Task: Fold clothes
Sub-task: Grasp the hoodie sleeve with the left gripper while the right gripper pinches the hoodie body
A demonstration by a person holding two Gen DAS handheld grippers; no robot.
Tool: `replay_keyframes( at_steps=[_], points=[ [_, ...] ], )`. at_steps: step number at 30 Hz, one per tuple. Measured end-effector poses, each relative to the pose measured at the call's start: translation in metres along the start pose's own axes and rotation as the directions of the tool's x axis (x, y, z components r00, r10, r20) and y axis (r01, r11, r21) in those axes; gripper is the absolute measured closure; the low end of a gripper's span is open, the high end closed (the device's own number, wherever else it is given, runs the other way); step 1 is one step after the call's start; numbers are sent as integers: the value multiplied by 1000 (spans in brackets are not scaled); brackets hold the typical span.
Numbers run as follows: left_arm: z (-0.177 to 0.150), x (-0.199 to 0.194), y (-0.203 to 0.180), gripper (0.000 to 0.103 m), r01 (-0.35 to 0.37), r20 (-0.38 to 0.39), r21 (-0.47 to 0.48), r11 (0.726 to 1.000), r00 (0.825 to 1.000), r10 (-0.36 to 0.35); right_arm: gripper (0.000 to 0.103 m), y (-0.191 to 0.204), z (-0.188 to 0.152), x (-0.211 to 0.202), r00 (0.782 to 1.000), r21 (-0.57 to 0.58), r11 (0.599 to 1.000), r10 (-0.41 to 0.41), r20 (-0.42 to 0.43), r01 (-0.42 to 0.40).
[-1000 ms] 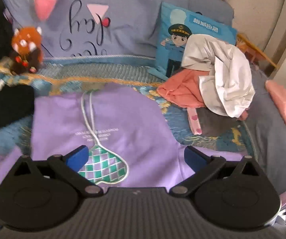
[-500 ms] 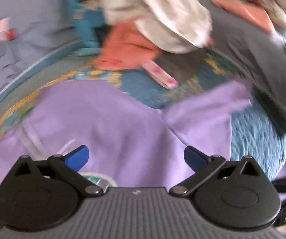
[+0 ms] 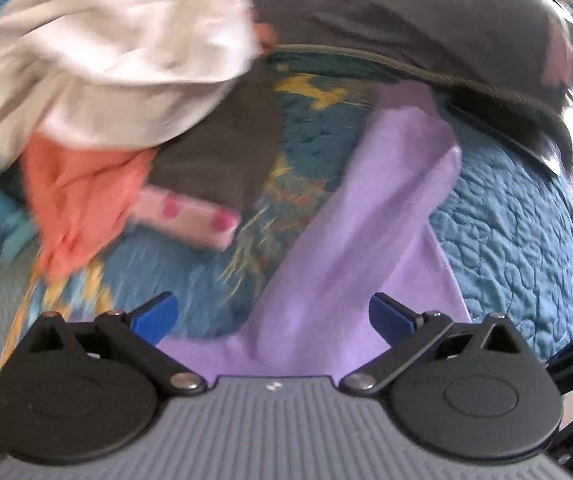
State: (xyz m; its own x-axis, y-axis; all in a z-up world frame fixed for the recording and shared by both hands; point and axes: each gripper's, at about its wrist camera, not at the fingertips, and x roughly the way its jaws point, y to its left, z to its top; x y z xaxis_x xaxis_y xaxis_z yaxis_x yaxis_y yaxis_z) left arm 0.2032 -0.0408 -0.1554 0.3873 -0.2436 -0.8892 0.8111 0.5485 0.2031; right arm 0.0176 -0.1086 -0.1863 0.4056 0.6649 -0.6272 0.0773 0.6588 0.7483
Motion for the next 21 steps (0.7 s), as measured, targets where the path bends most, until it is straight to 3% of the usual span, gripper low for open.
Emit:
replay_keyframes(
  at_steps=[4,6,8,11,16,19,21],
  points=[
    [21,36,-6,0,19,-55,99,995,998,-14,78,3,1,2,1000,-29,1000,-4,-5,4],
    [29,54,-5,0,119,-113,62,991,987,-112,78,3,2,3,1000,-40,999,-4,-8,3],
    [32,70,-8,0,219,-174,22,976,962,-212,78,2,3,4,1000,-45,999,1,-11,-2],
    [32,77,-19,0,263,-177,50,963,952,-251,78,0,6,5,1000,-47,999,11,-14,-12],
    [27,72,-8,2,316,-131,-5,949,940,-314,78,1,6,6,1000,-62,998,13,-14,-13],
    [22,68,-5,13,300,-85,-20,954,950,-301,80,2,5,3,1000,-85,996,1,-5,-2],
    [19,64,-1,27,294,-55,-34,955,954,-295,80,4,4,4,1000,-106,994,-8,3,8]
  ],
)
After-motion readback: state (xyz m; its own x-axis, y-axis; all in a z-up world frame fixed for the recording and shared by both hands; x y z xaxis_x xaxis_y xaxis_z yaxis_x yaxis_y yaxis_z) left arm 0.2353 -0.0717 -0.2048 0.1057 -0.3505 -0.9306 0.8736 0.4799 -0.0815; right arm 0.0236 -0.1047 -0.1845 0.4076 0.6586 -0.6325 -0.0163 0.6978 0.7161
